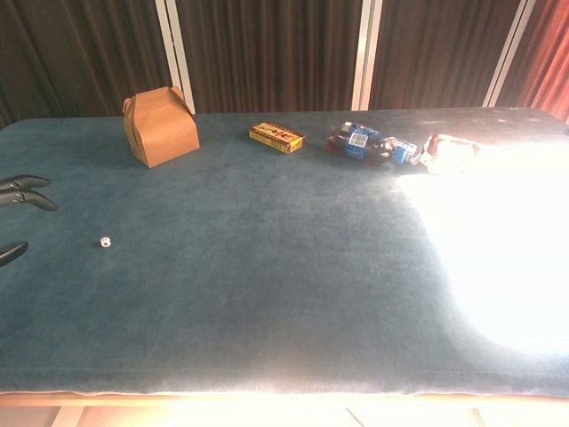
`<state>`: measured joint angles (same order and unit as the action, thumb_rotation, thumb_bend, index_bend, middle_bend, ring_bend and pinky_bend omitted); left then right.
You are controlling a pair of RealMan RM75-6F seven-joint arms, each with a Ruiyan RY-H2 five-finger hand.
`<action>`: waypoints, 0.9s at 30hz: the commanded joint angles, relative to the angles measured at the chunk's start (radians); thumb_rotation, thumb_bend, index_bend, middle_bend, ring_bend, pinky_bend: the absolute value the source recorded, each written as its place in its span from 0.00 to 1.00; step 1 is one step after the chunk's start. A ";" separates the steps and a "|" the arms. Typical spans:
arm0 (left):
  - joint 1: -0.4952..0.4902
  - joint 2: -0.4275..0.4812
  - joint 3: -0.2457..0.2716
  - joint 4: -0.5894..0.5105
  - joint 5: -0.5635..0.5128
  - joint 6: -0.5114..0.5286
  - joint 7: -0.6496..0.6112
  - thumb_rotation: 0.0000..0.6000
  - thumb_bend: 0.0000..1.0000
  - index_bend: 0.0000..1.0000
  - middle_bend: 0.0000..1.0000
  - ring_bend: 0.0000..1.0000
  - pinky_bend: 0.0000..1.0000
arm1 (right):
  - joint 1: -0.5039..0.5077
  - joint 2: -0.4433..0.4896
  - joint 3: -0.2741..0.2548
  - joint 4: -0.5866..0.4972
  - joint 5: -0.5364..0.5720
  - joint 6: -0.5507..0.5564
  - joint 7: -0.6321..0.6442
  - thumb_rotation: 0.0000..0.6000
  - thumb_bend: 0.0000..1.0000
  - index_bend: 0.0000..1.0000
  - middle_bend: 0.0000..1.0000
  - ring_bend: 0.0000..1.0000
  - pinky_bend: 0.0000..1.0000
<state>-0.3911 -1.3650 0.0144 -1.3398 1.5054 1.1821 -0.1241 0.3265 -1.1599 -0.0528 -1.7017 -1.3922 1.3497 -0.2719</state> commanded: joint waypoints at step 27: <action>-0.098 -0.217 -0.101 0.221 -0.198 -0.213 0.146 0.27 0.50 0.28 0.00 0.00 0.11 | -0.009 0.011 0.068 -0.039 0.036 -0.066 -0.091 1.00 0.23 0.00 0.00 0.00 0.00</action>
<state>-0.4880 -1.5806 -0.0860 -1.1204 1.3083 0.9700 0.0213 0.3178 -1.1491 0.0151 -1.7403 -1.3569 1.2835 -0.3628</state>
